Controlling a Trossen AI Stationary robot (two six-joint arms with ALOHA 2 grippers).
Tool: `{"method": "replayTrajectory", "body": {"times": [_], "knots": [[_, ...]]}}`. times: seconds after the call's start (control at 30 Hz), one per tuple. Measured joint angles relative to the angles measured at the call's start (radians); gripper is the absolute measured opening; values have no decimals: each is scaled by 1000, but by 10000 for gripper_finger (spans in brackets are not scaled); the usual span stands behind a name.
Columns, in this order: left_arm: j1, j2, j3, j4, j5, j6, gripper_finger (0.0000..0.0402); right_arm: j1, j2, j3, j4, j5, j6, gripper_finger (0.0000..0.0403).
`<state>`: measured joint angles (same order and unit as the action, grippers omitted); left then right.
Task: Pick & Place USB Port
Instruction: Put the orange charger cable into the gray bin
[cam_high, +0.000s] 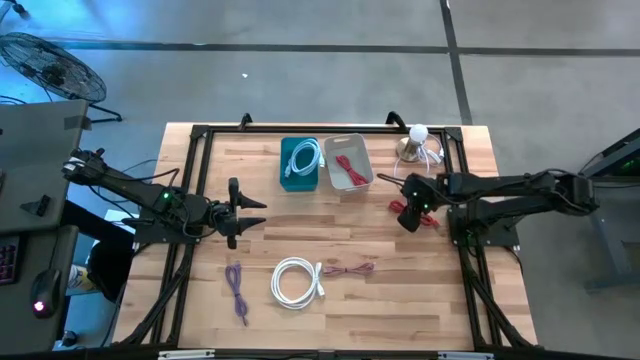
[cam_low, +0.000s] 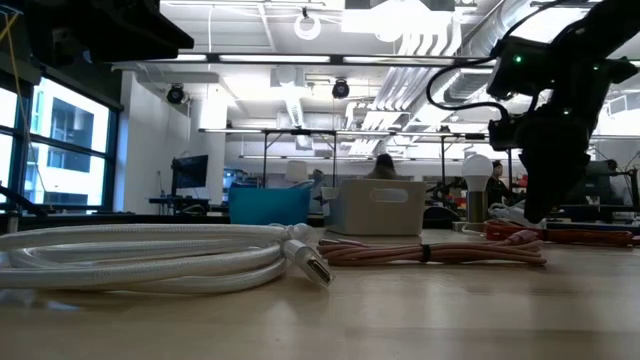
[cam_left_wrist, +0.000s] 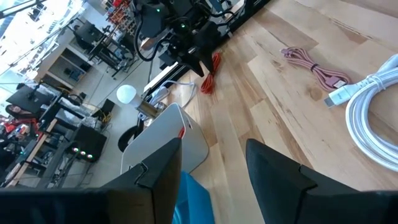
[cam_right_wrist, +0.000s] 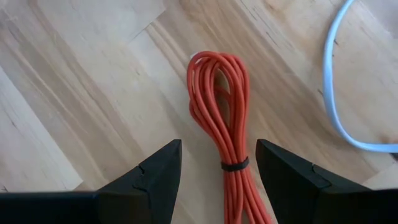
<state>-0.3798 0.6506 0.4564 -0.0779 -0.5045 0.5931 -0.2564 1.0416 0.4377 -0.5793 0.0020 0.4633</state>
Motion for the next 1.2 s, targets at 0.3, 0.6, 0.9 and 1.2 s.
{"method": "replayTrajectory", "body": {"times": [0.3,0.6,0.9,1.2], "knots": [[0,0,0,0,0,0,175,-19,0,0,1,-21,-16,199],[0,0,0,0,27,-3,175,-19,0,0,2,-35,-16,199],[0,0,0,0,27,-15,175,-19,0,-1,1,-43,-15,199],[0,0,0,0,26,-20,175,-19,8,-1,1,-47,-15,199]]}}
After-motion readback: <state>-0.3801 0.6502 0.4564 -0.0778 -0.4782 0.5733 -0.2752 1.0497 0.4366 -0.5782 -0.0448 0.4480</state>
